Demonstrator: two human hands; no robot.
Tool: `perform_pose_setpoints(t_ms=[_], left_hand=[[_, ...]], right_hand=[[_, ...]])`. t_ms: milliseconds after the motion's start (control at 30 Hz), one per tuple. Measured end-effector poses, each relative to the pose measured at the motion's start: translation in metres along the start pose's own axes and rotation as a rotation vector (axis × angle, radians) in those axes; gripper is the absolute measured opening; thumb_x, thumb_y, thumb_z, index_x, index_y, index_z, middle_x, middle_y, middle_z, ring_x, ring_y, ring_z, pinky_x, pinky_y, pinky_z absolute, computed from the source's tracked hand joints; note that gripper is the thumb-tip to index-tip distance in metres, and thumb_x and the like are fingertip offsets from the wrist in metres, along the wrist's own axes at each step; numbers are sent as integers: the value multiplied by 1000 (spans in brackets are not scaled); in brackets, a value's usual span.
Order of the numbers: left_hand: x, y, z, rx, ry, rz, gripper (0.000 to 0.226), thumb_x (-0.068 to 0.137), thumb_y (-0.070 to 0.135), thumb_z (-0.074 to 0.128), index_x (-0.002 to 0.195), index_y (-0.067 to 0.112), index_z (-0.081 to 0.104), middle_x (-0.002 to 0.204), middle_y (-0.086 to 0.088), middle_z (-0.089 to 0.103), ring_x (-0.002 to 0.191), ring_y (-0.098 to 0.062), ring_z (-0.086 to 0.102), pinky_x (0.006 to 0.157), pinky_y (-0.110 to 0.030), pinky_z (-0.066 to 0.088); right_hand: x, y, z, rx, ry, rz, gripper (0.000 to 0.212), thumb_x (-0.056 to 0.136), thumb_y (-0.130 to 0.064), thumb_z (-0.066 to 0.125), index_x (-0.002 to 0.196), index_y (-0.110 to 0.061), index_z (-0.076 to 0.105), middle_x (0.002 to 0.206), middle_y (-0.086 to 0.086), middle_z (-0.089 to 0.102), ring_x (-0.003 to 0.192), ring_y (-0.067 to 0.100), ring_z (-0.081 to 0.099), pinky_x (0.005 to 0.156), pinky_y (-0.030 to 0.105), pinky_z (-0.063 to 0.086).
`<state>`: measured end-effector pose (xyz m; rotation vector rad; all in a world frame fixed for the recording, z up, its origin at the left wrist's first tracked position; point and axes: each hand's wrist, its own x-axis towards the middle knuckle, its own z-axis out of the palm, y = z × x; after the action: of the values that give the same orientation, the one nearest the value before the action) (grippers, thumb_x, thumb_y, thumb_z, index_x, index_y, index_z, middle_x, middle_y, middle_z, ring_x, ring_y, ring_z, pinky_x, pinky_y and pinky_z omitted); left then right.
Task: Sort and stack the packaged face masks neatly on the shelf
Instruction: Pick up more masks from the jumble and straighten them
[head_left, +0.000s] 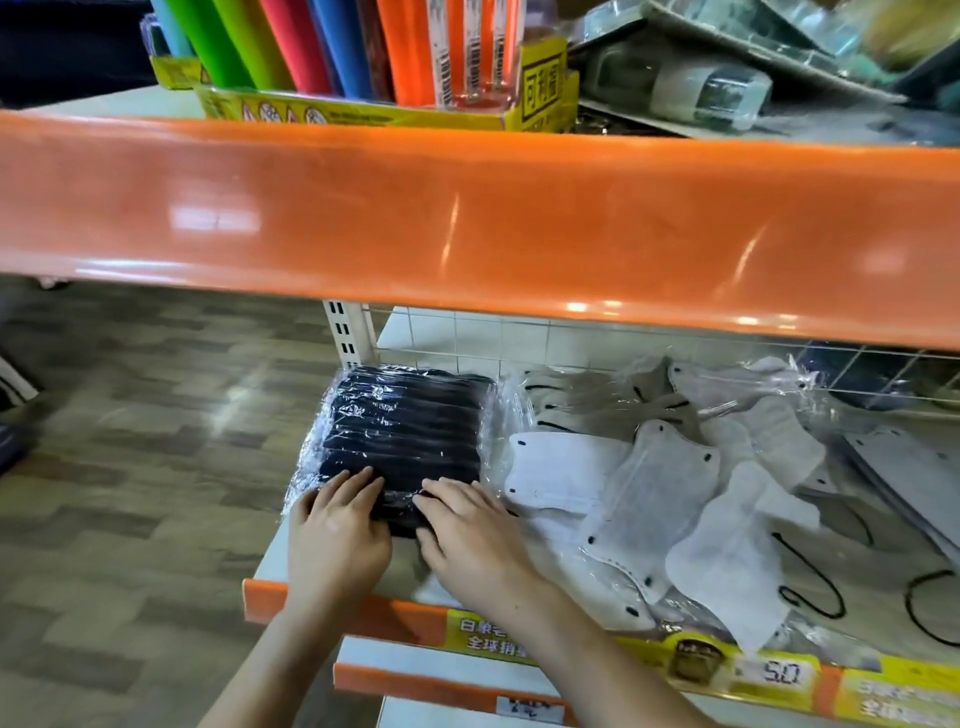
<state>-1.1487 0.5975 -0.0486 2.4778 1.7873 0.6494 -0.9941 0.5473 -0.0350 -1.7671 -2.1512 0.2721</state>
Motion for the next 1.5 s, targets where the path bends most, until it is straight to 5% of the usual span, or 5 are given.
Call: perform_pose_setpoints(t_ms=[233, 567, 867, 1233, 1500], left_hand=[[5, -7, 0, 61, -325, 17, 88, 67, 48, 17, 152, 24, 15, 160, 7, 3, 147, -15, -1, 117, -40, 4], [18, -17, 5, -42, -283, 71, 88, 67, 60, 16, 146, 26, 36, 157, 5, 21, 146, -19, 14, 115, -41, 15], [15, -24, -5, -73, -296, 108, 113, 66, 93, 2, 142, 21, 43, 154, -2, 28, 144, -21, 22, 115, -42, 19], [18, 61, -13, -200, -193, 159, 49, 96, 31, 52, 141, 14, 45, 146, -1, 43, 132, -21, 44, 101, -36, 40], [14, 148, 5, -290, -139, 285, 44, 86, 28, 42, 114, 4, 66, 113, -12, 67, 97, -31, 67, 73, -38, 55]], right_hand=[[2, -2, 2, -55, -24, 9, 56, 96, -33, 50, 147, -19, 32, 159, -2, 18, 146, 15, 10, 119, 40, 3], [14, -4, 15, -144, 64, 147, 49, 74, -37, 76, 119, -22, 63, 135, 2, 56, 126, 21, 52, 104, 50, 37], [9, -9, 5, -43, -133, 69, 62, 100, -49, 25, 152, -16, 16, 161, 1, 1, 147, 13, -6, 118, 45, -8], [-13, 32, -32, 38, 135, 150, 55, 88, -38, 30, 125, -9, 58, 131, 12, 56, 119, 29, 54, 104, 41, 42], [-61, 90, -69, 86, 172, 240, 42, 95, -25, 41, 134, -9, 50, 142, 10, 44, 132, 28, 39, 110, 39, 33]])
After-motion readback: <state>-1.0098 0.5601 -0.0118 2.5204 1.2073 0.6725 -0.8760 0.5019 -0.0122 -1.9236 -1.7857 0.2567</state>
